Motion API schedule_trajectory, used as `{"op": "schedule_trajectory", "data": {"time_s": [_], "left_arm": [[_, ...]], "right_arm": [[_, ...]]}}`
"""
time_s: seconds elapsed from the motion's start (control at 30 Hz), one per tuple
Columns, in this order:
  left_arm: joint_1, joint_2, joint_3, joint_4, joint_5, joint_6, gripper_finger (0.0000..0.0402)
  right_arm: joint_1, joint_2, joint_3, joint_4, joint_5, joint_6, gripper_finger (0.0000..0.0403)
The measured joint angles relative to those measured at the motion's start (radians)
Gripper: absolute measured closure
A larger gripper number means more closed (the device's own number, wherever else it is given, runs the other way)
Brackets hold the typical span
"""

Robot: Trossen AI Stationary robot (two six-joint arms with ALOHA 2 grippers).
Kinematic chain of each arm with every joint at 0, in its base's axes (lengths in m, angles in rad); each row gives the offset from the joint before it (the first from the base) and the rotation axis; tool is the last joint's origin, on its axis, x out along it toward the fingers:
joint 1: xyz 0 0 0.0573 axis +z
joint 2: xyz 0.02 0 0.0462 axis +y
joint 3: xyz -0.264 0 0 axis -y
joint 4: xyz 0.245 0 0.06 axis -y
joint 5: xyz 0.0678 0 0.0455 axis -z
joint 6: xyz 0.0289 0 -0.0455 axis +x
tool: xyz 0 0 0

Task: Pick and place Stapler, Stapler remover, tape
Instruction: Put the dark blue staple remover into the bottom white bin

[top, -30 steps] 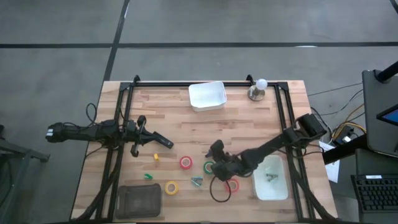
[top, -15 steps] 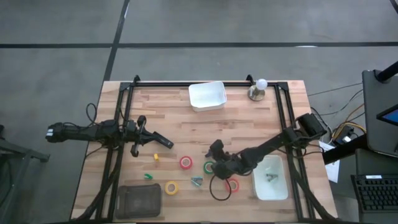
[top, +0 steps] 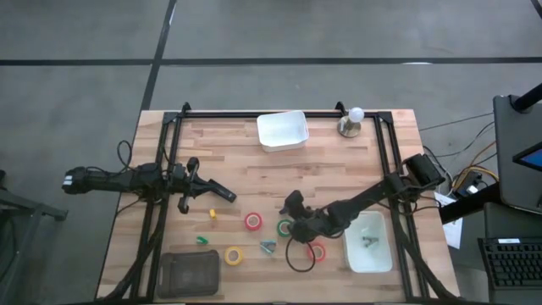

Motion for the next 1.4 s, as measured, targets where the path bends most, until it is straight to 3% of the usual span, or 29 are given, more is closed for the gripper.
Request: {"op": "schedule_trajectory", "data": {"time_s": [0.4, 0.67, 1.07, 1.4], "left_arm": [[0.0, 0.0, 0.0, 0.0, 0.0, 0.0, 0.0394], [0.0, 0.0, 0.0, 0.0, 0.0, 0.0, 0.0394], [0.0, 0.0, 0.0, 0.0, 0.0, 0.0, 0.0394], [0.0, 0.0, 0.0, -0.001, 0.0, 0.0, 0.0394]], "right_arm": [[-0.002, 0.001, -0.016, 0.022, 0.0, 0.0, 0.0343], [-0.005, 0.001, -0.016, 0.026, 0.005, 0.003, 0.039], [-0.005, -0.022, 0.046, -0.027, 0.055, 0.127, 0.0394], [0.01, -0.08, 0.133, -0.236, 0.049, 0.318, 0.0394]]}}
